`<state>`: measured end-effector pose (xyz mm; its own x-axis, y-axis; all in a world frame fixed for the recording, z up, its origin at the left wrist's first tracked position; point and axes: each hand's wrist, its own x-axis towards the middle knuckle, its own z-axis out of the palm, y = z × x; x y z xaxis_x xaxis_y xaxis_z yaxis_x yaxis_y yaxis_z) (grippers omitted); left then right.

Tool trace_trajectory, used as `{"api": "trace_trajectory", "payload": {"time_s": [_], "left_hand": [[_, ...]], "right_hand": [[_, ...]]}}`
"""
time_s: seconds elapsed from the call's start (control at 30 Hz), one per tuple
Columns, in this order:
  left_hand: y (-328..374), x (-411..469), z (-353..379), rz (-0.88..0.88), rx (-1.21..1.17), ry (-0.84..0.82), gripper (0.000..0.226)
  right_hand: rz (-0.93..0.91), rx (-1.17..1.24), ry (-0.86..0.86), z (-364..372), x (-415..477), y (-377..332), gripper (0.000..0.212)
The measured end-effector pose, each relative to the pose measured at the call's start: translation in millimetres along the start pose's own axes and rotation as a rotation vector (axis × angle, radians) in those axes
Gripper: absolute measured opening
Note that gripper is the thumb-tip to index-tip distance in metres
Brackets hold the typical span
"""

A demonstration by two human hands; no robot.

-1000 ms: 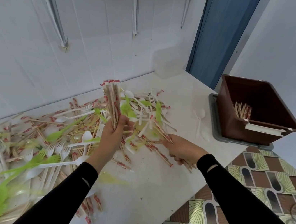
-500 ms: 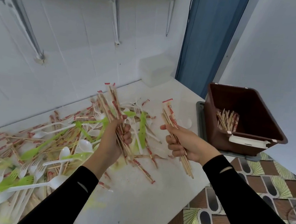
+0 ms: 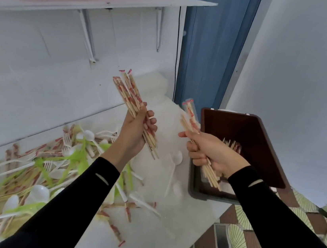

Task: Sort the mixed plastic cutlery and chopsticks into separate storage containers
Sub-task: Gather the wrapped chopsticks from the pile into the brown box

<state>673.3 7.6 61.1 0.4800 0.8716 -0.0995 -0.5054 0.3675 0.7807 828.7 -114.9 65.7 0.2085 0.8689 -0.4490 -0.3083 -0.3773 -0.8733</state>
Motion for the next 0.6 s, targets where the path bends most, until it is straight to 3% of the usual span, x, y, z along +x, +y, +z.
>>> {"api": "trace_trajectory", "payload": {"time_s": [0.2,0.47,0.6], "left_hand": [[-22.9,12.6,49.2,-0.008,-0.01,-0.057,0.018],[-75.4,32.3,115.6,-0.121,0.039,-0.153,0.017],[-121.8,43.1,135.7,-0.167,0.313,-0.204,0.026]], "right_hand": [[-0.145,0.104,-0.014,-30.0,17.3,-20.6,0.035],[-0.216,0.217,0.303,-101.8,21.9,-30.5,0.024],[-0.128,0.04,0.407,-126.7,23.6,-11.8,0.024]]}}
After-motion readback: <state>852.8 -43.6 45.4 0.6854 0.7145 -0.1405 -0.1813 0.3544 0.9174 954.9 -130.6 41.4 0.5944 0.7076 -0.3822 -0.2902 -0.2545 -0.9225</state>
